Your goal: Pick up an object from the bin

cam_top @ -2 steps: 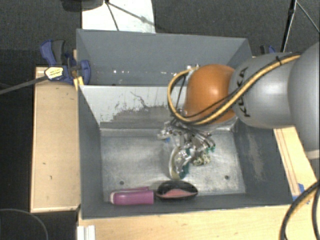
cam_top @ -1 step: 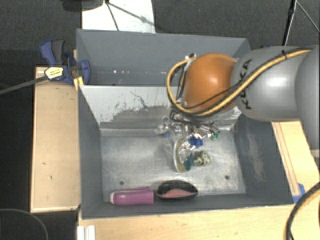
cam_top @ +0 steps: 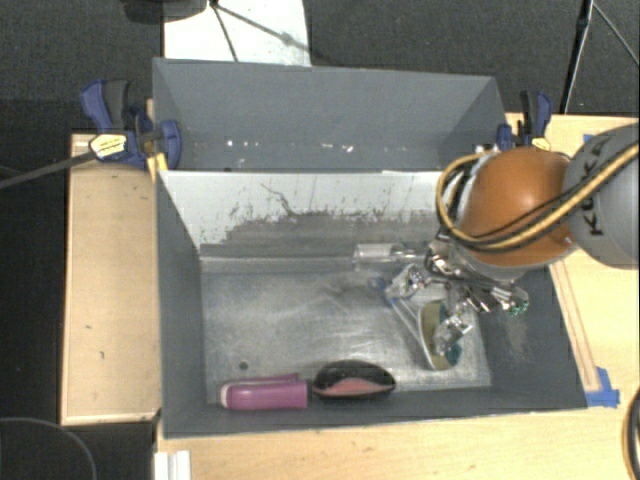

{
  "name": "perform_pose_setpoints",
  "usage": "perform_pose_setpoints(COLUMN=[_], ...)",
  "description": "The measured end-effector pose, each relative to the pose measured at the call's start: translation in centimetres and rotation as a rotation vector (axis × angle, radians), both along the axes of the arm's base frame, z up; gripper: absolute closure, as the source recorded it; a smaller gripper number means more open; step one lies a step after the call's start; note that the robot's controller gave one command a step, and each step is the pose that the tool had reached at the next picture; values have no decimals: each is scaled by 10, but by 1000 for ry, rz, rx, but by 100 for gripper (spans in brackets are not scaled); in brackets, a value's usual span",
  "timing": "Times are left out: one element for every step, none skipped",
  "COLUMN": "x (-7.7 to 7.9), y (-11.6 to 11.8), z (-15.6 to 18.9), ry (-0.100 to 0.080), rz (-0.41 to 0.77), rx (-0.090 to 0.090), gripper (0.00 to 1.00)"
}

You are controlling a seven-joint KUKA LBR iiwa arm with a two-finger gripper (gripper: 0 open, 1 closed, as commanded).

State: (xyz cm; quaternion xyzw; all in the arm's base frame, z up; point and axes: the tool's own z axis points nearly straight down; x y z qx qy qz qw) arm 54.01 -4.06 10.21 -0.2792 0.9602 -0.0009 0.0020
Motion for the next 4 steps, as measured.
perform_pose_setpoints(x=[12, 34, 34, 36], y=[-14, -13, -14, -14], z=[-24, -25, -25, 76], ry=[17, 29, 27, -5], rz=[91, 101, 96, 87], rx=[12, 0, -1, 0], gripper=[0, 0, 100, 100])
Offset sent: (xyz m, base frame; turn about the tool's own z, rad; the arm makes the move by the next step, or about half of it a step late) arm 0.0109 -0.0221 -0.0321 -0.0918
